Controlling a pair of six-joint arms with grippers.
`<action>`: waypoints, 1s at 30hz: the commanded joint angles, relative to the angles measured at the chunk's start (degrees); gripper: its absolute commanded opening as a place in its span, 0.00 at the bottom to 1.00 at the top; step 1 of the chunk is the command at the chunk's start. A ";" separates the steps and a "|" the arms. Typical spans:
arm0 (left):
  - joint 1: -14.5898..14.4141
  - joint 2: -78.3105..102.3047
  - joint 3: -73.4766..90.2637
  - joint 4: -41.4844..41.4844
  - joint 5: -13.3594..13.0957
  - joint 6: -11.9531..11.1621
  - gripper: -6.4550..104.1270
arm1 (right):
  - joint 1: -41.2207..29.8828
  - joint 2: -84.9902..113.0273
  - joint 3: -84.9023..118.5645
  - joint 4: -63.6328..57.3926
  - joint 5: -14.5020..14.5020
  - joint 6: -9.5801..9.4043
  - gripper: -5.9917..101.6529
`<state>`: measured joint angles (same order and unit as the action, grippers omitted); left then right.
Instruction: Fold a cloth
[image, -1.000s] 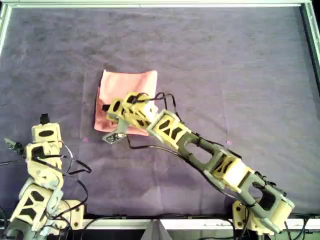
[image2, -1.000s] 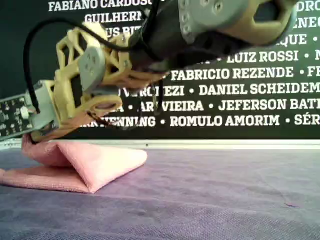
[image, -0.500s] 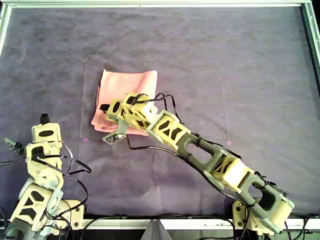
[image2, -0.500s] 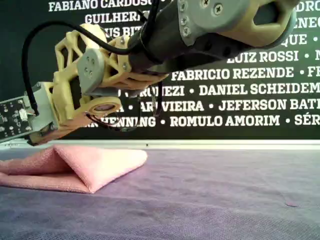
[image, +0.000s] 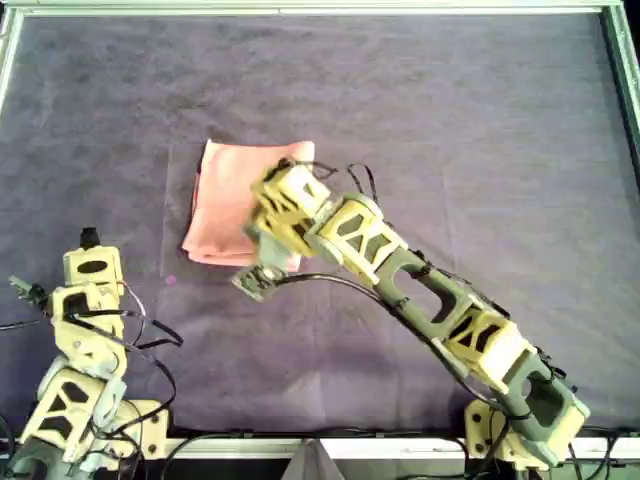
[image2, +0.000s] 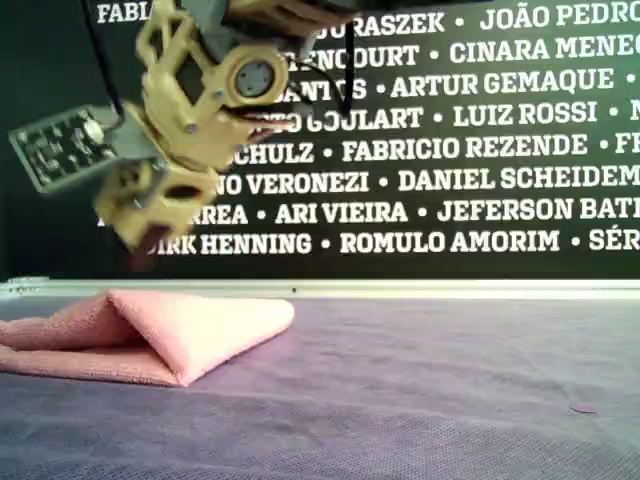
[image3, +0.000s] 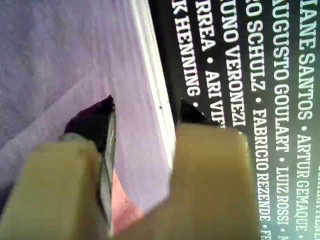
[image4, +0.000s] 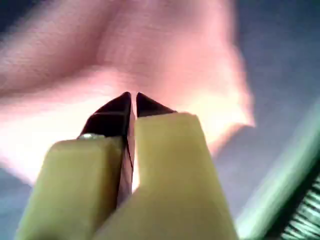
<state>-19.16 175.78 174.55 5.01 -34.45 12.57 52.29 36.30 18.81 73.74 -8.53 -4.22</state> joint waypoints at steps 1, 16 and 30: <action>1.58 0.26 -0.97 0.00 -0.62 -0.35 0.46 | -1.76 6.86 -5.10 8.53 0.18 0.35 0.07; 20.92 0.26 -0.97 0.00 0.18 -0.35 0.46 | -12.74 38.23 8.17 12.30 8.44 8.88 0.07; 20.13 0.26 -0.97 0.00 0.26 -0.53 0.46 | -15.64 83.67 35.95 8.35 24.43 8.70 0.07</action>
<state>0.44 175.78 174.55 5.01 -34.45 12.48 36.74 108.28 53.88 85.34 15.29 4.48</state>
